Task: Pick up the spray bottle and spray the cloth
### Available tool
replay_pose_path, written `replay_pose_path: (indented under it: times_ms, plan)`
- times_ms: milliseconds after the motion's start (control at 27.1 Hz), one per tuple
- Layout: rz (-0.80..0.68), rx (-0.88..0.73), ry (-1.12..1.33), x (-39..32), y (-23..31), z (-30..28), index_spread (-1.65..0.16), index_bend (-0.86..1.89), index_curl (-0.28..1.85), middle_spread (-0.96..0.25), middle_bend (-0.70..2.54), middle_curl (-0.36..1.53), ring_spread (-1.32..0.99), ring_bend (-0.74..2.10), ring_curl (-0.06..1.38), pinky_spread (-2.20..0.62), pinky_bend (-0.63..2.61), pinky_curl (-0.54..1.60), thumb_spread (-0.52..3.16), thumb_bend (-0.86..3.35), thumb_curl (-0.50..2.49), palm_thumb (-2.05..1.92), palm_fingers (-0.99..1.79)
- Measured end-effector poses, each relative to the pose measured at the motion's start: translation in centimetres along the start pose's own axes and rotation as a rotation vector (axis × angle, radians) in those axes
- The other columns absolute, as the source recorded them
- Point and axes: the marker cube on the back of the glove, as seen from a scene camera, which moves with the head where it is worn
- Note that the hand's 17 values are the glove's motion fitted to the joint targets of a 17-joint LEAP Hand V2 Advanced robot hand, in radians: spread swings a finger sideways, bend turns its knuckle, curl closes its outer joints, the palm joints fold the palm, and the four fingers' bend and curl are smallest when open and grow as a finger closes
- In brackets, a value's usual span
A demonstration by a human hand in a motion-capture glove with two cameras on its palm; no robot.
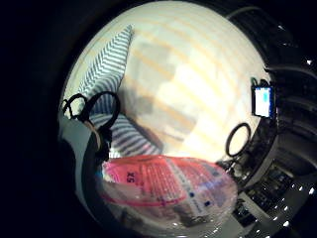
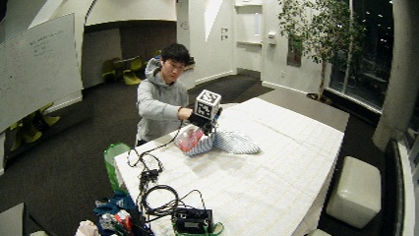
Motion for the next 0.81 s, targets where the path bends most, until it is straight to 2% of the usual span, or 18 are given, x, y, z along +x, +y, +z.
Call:
replay_pose_path:
  times_ms: [185,591,812]
  plan:
    - [0.006,-0.013,0.014,-0.2,0.1,0.8,-0.2,0.45,0.52,-0.11,0.61,0.51,-0.19,0.66,0.46,-0.29,0.39,0.39,0.0,-0.03,0.67,1.03,1.39]
    - [0.02,0.033,0.056,-0.4,2.2,-3.2,-0.2,0.44,0.53,-0.11,0.61,0.51,-0.19,0.66,0.46,-0.29,0.39,0.4,-0.01,-0.03,0.69,1.03,1.39]
    - [0.022,0.013,0.052,-0.9,2.2,-1.6,-0.2,0.44,0.54,-0.11,0.61,0.51,-0.19,0.66,0.46,-0.29,0.39,0.4,-0.01,-0.03,0.7,1.03,1.39]
